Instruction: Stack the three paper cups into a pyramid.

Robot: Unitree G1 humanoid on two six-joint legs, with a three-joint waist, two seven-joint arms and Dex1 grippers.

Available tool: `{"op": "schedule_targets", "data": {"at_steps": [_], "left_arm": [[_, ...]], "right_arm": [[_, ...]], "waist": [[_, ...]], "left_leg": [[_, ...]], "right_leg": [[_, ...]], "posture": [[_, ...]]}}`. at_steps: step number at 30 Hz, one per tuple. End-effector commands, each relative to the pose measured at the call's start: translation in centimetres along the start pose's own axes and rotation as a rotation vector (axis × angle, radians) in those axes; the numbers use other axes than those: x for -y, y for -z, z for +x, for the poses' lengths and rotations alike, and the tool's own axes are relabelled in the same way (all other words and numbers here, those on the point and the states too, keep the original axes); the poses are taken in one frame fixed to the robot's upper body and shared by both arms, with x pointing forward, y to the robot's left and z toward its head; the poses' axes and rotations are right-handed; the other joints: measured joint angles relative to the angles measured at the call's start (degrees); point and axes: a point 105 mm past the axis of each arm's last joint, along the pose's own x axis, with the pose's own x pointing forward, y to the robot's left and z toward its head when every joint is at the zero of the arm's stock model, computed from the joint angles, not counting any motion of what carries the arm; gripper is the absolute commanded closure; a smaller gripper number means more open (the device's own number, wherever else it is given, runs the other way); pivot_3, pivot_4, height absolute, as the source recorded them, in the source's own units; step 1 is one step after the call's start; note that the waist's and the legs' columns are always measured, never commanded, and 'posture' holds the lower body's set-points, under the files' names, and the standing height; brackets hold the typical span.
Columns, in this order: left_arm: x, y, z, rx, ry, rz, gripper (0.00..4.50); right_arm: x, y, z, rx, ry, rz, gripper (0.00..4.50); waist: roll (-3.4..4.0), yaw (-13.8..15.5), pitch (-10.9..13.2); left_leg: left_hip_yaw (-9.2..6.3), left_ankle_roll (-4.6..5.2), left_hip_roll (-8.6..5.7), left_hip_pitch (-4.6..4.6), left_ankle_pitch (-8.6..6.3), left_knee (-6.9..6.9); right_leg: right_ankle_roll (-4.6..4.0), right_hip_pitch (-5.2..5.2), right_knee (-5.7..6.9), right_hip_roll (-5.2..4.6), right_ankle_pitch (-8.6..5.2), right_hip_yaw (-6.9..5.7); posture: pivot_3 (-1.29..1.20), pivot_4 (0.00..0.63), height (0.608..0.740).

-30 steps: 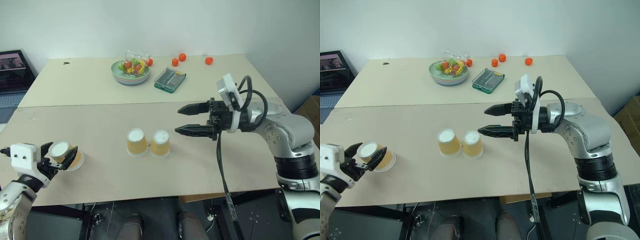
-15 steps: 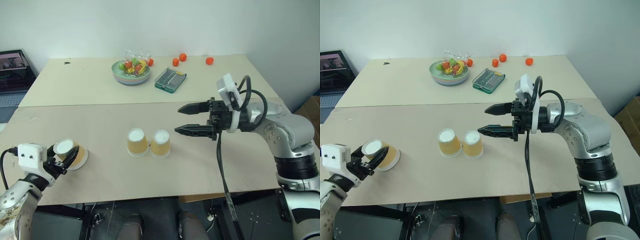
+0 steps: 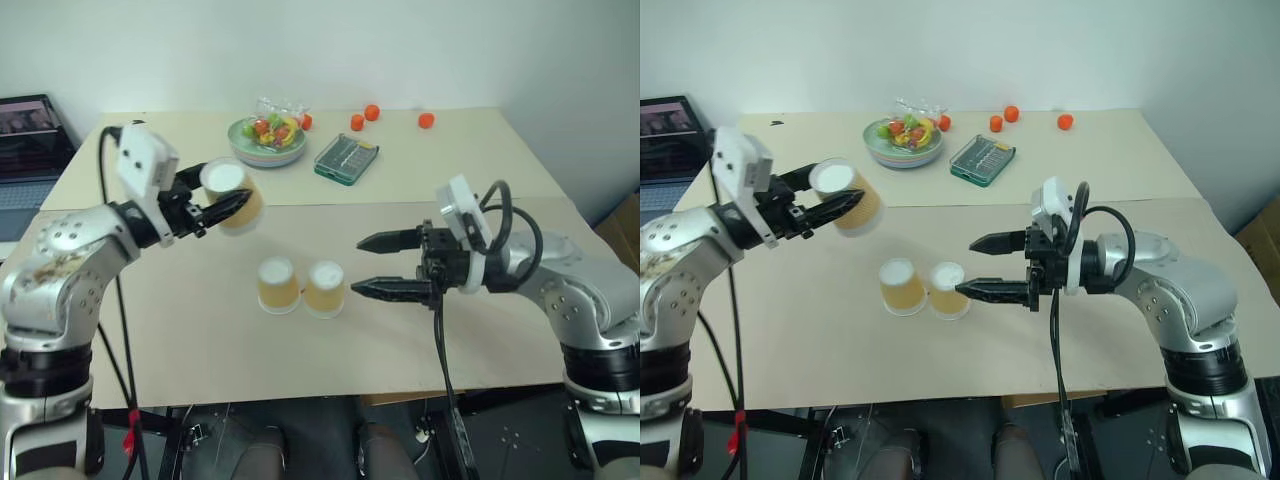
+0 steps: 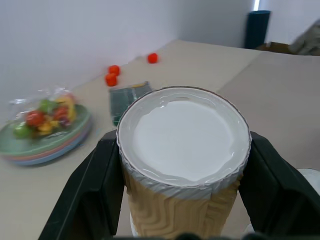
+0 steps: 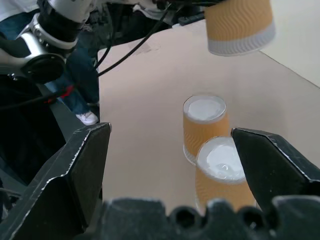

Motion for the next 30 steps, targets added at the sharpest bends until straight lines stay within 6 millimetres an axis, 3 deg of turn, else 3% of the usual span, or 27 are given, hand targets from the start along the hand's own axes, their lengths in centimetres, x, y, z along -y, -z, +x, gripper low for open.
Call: {"op": "schedule_targets", "data": {"at_steps": [1, 6, 10, 25, 30], "left_arm": [[0.7, -2.1, 1.3, 0.016, 0.158, 0.016, 1.88], [1.7, -2.8, 3.1, 0.025, 0.306, 0.013, 1.88], [3.7, -3.1, 4.4, 0.035, 0.435, 0.001, 1.88], [4.8, -1.8, 3.7, -0.02, 0.536, 0.003, 1.88], [5.1, -0.1, 3.1, -0.061, 0.539, 0.007, 1.88]], "right_arm": [[-1.5, -0.3, -0.3, 0.021, 0.014, -0.026, 0.0], [-1.7, 0.3, -0.3, 0.027, 0.075, -0.016, 0.0], [-1.8, 0.7, -0.4, 0.027, 0.119, -0.012, 0.0], [-2.0, 1.2, -1.0, 0.023, 0.189, -0.004, 0.0], [-1.6, 1.1, -1.0, 0.022, 0.2, -0.011, 0.0]], "waist": [[0.0, -0.1, 0.0], [0.0, -0.21, 0.0], [0.0, -0.11, 0.0], [0.0, -0.28, 0.0], [0.0, -0.23, 0.0]], "left_leg": [[-0.01, 0.0, 0.0, -0.02, 0.0, 0.0], [-0.02, 0.0, -0.03, 0.01, 0.0, 0.04], [-0.03, 0.01, -0.02, 0.01, 0.0, 0.04], [-0.03, 0.01, -0.03, 0.02, 0.0, 0.1], [-0.02, 0.01, -0.03, 0.03, 0.0, 0.1]], "right_leg": [[0.01, 0.0, 0.01, 0.0, -0.01, -0.01], [0.03, 0.06, 0.03, -0.02, -0.02, -0.02], [0.03, 0.06, 0.04, 0.0, -0.02, -0.03], [0.03, 0.06, 0.09, -0.02, -0.02, 0.0], [0.03, 0.07, 0.1, -0.02, -0.02, 0.02]], "posture": [[0.0, 0.15, 0.74], [0.0, 0.15, 0.74], [0.0, 0.15, 0.74], [0.0, 0.15, 0.74], [0.0, 0.15, 0.74]]}}
